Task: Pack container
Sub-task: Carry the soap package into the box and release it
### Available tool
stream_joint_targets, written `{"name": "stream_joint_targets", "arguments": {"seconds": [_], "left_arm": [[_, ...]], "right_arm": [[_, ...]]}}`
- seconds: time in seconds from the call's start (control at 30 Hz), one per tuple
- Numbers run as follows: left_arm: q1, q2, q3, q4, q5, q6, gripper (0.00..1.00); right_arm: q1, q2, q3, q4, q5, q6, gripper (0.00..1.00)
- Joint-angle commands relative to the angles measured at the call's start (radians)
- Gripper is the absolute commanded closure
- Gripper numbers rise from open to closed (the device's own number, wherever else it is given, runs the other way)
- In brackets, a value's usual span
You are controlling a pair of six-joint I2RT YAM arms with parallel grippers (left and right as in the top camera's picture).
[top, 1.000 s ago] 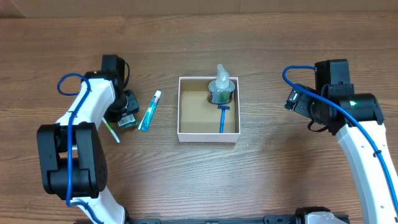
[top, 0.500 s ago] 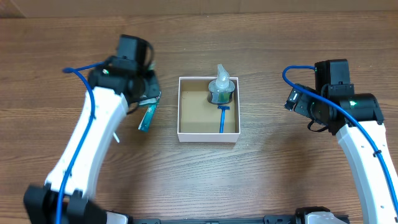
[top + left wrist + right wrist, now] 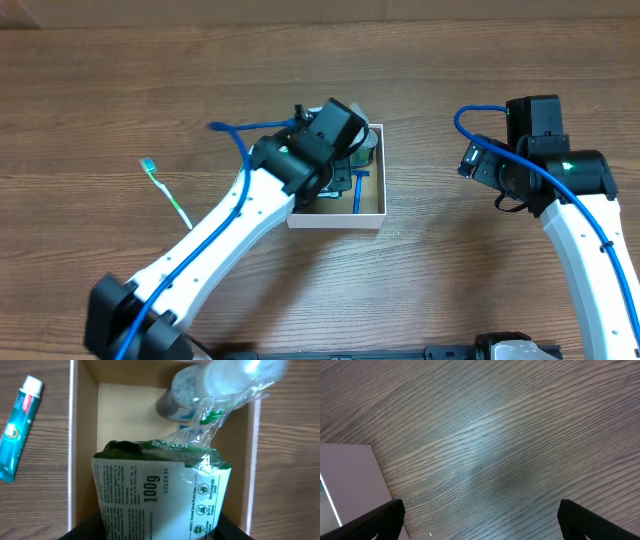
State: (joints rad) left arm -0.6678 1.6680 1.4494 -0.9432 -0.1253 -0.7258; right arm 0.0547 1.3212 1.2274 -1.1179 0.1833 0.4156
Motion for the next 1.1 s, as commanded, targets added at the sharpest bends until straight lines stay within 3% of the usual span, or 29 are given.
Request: {"name": "stream_joint_targets", "arguments": {"seconds": [0.0, 0.53, 0.63, 0.7, 0.73, 0.93, 1.07], "left_arm": [[0.001, 0.071, 0.018, 0.006, -0.043, -0.042, 0.58], [0.002, 0.195, 0.017, -0.005, -0.145, -0.068, 0.51], [0.002, 0.195, 0.017, -0.012, -0.145, -0.066, 0.34], [0.006, 0.194, 0.029, -0.029, -0.144, -0.048, 0.13], [0.008, 0.194, 0.04, -0.038, -0.144, -0.026, 0.09], [0.016, 0.186, 0.237, -0.219, -0.148, 0.075, 0.04], [0.046, 0.154, 0.408, -0.38, -0.149, 0.206, 0.0]], "right_arm": [[-0.002, -0.008, 0.024, 0.005, 0.007, 0.004, 0.0], [-0.002, -0.008, 0.024, 0.005, 0.007, 0.004, 0.0], [-0.002, -0.008, 0.024, 0.005, 0.007, 0.004, 0.0], [-0.002, -0.008, 0.024, 0.005, 0.007, 0.004, 0.0], [-0.002, -0.008, 0.024, 0.005, 0.007, 0.004, 0.0], [-0.002, -0.008, 0.024, 0.005, 0.007, 0.004, 0.0], [-0.002, -0.008, 0.024, 0.005, 0.007, 0.004, 0.0]]}}
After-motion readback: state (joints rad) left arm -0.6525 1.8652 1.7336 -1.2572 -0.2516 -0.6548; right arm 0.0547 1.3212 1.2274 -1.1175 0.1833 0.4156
